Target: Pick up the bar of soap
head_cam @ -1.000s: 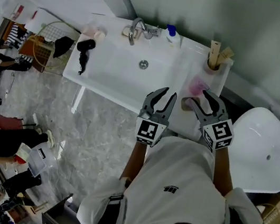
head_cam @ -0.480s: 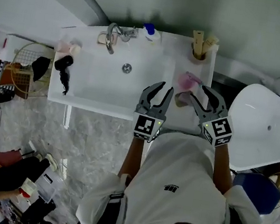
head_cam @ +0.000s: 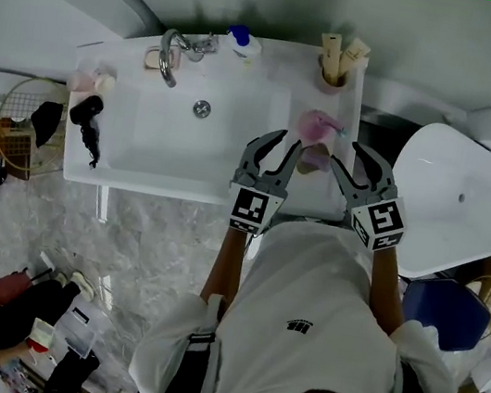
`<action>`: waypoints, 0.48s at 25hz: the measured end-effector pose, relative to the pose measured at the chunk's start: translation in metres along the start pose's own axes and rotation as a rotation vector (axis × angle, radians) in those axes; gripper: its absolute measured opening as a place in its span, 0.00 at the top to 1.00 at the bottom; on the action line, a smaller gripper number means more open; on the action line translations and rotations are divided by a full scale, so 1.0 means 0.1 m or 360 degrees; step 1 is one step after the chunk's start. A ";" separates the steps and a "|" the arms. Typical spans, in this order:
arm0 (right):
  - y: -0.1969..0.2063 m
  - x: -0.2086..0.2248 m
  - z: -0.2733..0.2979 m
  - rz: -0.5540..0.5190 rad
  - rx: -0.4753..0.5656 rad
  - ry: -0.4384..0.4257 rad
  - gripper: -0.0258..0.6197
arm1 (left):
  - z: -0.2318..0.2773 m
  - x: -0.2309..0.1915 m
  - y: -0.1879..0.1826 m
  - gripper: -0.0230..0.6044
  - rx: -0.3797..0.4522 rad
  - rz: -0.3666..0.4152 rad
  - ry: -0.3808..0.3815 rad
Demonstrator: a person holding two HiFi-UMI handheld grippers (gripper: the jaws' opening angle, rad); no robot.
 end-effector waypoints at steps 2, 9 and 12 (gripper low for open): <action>0.04 0.02 0.04 -0.0003 -0.0006 -0.0046 0.62 | 0.00 0.02 0.03 0.78 -0.0010 -0.0006 -0.0035; 0.08 0.07 0.17 -0.0063 -0.0011 -0.0274 0.63 | -0.06 0.04 0.07 0.78 -0.0100 0.0020 -0.0259; 0.09 0.07 0.21 -0.0092 -0.0020 -0.0368 0.64 | -0.10 0.06 0.08 0.78 -0.0131 0.0016 -0.0337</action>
Point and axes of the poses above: the fingertips, and each gripper's own axes: z forward along the fingers, x to its right, y out of its underside, the point moved 2 cm from there along -z, backward along the fingers, and after that the axes turned 7 degrees about -y, right-handed, at the moved point
